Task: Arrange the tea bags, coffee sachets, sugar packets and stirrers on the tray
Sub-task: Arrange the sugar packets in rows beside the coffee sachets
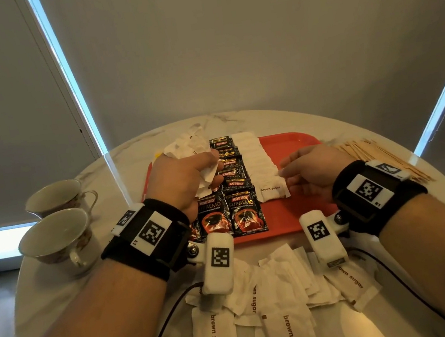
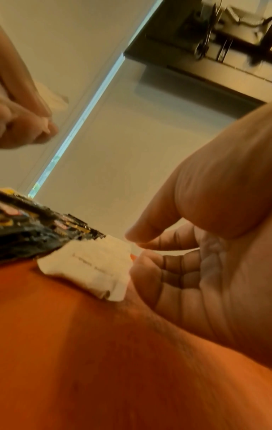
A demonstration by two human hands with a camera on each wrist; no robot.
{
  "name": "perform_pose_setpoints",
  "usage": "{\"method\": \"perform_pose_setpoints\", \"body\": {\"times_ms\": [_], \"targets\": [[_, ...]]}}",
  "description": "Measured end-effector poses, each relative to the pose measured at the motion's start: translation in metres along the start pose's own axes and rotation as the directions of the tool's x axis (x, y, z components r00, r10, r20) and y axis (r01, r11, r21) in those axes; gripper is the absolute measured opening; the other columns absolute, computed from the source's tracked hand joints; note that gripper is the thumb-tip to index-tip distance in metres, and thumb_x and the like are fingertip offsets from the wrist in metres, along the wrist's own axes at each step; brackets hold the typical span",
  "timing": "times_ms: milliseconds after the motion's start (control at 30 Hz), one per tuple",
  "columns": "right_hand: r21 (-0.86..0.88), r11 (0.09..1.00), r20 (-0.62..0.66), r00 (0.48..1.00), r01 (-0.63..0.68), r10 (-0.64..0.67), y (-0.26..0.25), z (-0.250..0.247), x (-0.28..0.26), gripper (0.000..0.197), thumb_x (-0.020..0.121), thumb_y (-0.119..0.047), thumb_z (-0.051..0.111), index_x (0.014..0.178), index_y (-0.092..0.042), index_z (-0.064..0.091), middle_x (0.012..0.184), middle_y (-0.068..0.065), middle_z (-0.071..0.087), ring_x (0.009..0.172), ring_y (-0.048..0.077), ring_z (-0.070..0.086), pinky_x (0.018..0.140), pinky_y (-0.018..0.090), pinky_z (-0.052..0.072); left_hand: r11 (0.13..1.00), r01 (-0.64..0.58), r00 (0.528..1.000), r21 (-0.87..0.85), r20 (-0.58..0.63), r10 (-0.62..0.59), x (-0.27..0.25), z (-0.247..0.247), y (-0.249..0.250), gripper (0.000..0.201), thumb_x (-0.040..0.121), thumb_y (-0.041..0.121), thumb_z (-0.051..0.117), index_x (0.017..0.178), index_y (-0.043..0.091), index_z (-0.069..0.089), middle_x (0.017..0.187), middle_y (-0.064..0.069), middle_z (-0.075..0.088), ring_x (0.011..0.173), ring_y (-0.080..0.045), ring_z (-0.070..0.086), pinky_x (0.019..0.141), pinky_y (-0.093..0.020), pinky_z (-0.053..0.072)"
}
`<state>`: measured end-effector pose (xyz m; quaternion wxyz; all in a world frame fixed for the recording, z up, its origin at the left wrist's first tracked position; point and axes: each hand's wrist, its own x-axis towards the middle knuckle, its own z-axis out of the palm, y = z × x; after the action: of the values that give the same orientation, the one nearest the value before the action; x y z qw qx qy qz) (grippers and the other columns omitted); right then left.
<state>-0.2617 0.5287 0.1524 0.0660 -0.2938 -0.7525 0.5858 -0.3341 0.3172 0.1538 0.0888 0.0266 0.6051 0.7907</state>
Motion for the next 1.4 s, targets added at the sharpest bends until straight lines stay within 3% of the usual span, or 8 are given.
{"method": "perform_pose_setpoints", "body": {"times_ms": [133, 333, 533, 700, 967, 1033, 1133, 1400], "targets": [[0.026, 0.998, 0.039, 0.998, 0.050, -0.051, -0.003, 0.008, -0.003, 0.002, 0.091, 0.001, 0.068, 0.092, 0.000, 0.069, 0.074, 0.012, 0.065, 0.057, 0.018, 0.062, 0.060, 0.033, 0.056, 1.000, 0.019, 0.999, -0.012, 0.040, -0.019, -0.005, 0.002, 0.001, 0.032, 0.087, 0.004, 0.079, 0.114, -0.010, 0.068, 0.087, -0.018, 0.073, 0.060, -0.019, 0.072, 0.051, -0.027, 0.057], [0.063, 0.998, 0.171, 0.985, -0.031, 0.020, -0.006, 0.019, -0.010, 0.010, 0.098, -0.003, 0.061, 0.104, 0.003, 0.065, 0.078, 0.013, 0.067, 0.064, 0.021, 0.064, 0.072, 0.034, 0.058, 0.995, 0.088, 0.990, -0.047, 0.112, -0.082, -0.014, 0.007, 0.004, 0.014, 0.094, -0.006, 0.061, 0.108, -0.002, 0.064, 0.086, -0.019, 0.073, 0.065, -0.022, 0.075, 0.053, -0.031, 0.061], [0.296, 0.945, 0.285, 0.932, 0.137, -0.225, -0.023, 0.023, -0.021, 0.020, 0.095, -0.023, 0.069, 0.103, -0.005, 0.071, 0.079, 0.003, 0.067, 0.064, 0.013, 0.062, 0.061, 0.026, 0.051, 0.991, 0.129, 0.939, 0.043, 0.317, -0.136, -0.025, 0.010, 0.005, 0.024, 0.094, -0.011, 0.057, 0.112, 0.004, 0.064, 0.083, -0.021, 0.076, 0.072, -0.028, 0.076, 0.056, -0.032, 0.063], [0.361, 0.900, 0.256, 0.902, 0.244, -0.347, -0.020, 0.030, -0.027, 0.010, 0.093, -0.011, 0.070, 0.099, -0.003, 0.069, 0.084, 0.009, 0.069, 0.071, 0.018, 0.063, 0.065, 0.029, 0.057, 0.979, 0.109, 0.868, 0.171, 0.463, -0.177, -0.030, 0.009, 0.004, 0.038, 0.095, -0.012, 0.055, 0.122, 0.013, 0.063, 0.092, -0.015, 0.078, 0.084, -0.032, 0.077, 0.064, -0.036, 0.063], [0.580, 0.787, 0.136, 0.928, 0.210, -0.347, -0.011, 0.032, -0.022, 0.006, 0.100, -0.010, 0.059, 0.096, -0.008, 0.063, 0.091, 0.012, 0.075, 0.078, 0.022, 0.073, 0.066, 0.035, 0.062, 0.993, 0.065, 0.964, 0.096, 0.251, -0.087, -0.024, 0.009, 0.005, 0.017, 0.096, -0.007, 0.057, 0.107, 0.003, 0.065, 0.086, -0.017, 0.074, 0.063, -0.022, 0.074, 0.048, -0.030, 0.057], [0.548, 0.801, 0.133, 0.920, 0.243, -0.370, -0.010, 0.033, -0.023, 0.006, 0.100, -0.012, 0.060, 0.095, -0.009, 0.064, 0.092, 0.012, 0.075, 0.080, 0.023, 0.074, 0.064, 0.033, 0.060, 0.995, 0.008, 0.978, 0.095, 0.205, -0.027, -0.022, 0.010, 0.006, 0.007, 0.097, 0.009, 0.067, 0.104, 0.007, 0.068, 0.084, -0.012, 0.075, 0.063, -0.019, 0.071, 0.050, -0.030, 0.057], [0.464, 0.839, 0.181, 0.896, 0.285, -0.405, -0.006, 0.035, -0.025, 0.006, 0.099, -0.015, 0.062, 0.096, -0.010, 0.065, 0.095, 0.011, 0.076, 0.085, 0.023, 0.075, 0.070, 0.037, 0.060, 0.993, -0.049, 0.965, 0.106, 0.261, 0.020, -0.023, 0.010, 0.007, 0.030, 0.086, 0.037, 0.075, 0.105, 0.014, 0.072, 0.089, -0.007, 0.078, 0.069, -0.017, 0.071, 0.053, -0.028, 0.054], [0.388, 0.865, 0.272, 0.857, 0.320, -0.438, -0.002, 0.034, -0.027, 0.017, 0.092, -0.009, 0.071, 0.108, -0.002, 0.068, 0.101, 0.017, 0.076, 0.093, 0.035, 0.074, 0.085, 0.048, 0.061, 0.982, -0.134, 0.975, 0.133, 0.197, 0.107, -0.023, 0.010, 0.002, 0.003, 0.093, 0.012, 0.075, 0.095, 0.012, 0.073, 0.091, -0.012, 0.079, 0.073, -0.023, 0.073, 0.057, -0.032, 0.055]]}}
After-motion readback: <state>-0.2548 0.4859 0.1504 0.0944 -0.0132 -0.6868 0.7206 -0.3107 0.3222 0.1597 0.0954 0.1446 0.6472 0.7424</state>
